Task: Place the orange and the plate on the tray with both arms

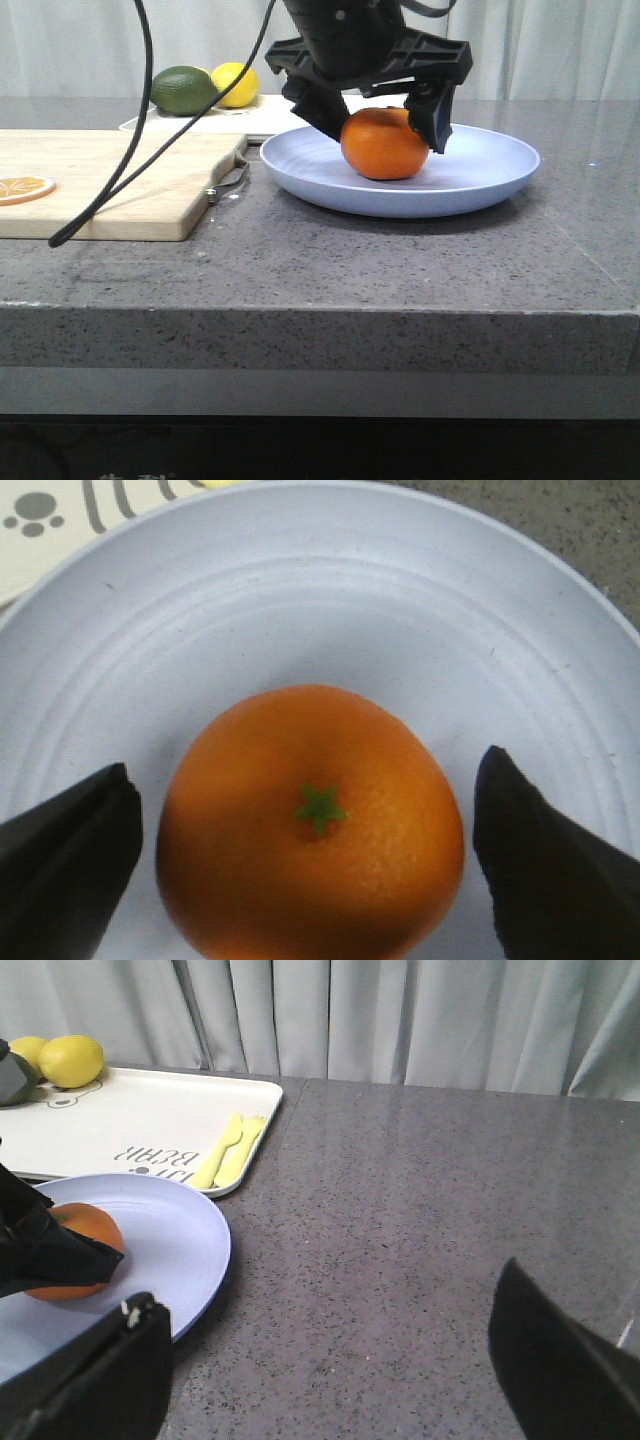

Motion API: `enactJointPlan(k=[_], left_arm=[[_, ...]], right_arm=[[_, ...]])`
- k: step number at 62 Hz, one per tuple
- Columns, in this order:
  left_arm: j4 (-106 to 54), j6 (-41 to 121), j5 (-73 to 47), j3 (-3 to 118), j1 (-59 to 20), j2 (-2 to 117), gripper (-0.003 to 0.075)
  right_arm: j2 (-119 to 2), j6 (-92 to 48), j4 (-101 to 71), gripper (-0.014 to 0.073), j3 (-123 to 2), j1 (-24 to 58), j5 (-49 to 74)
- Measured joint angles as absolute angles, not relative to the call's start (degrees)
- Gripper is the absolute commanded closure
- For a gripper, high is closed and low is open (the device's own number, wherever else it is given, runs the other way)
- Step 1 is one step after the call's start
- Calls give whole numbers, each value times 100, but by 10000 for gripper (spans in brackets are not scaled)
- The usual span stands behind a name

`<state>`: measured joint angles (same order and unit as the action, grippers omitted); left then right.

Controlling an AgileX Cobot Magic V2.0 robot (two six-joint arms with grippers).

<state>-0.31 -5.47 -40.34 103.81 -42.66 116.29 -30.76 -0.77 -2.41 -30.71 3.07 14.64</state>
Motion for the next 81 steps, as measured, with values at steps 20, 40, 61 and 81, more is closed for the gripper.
enactJointPlan(k=[20,40,61,81], left_arm=[[349,-537,-4359,10450,-4266,10855,441],[502,-537,-4945,10450,-4266,10704,738],[917,-774,-5929,10450,-4121,10352,738],[906,-991,-5934,9194,-3111,9461,738]], right_arm=[[-3076,-77,-241,-56,-3071,307,1464],[-3076,-77,-241,-56,-3071,307,1464],[-3076,-77,-241,-56,-3071,307,1464],[-3076,-77,-241,-56,-3071,307,1464]])
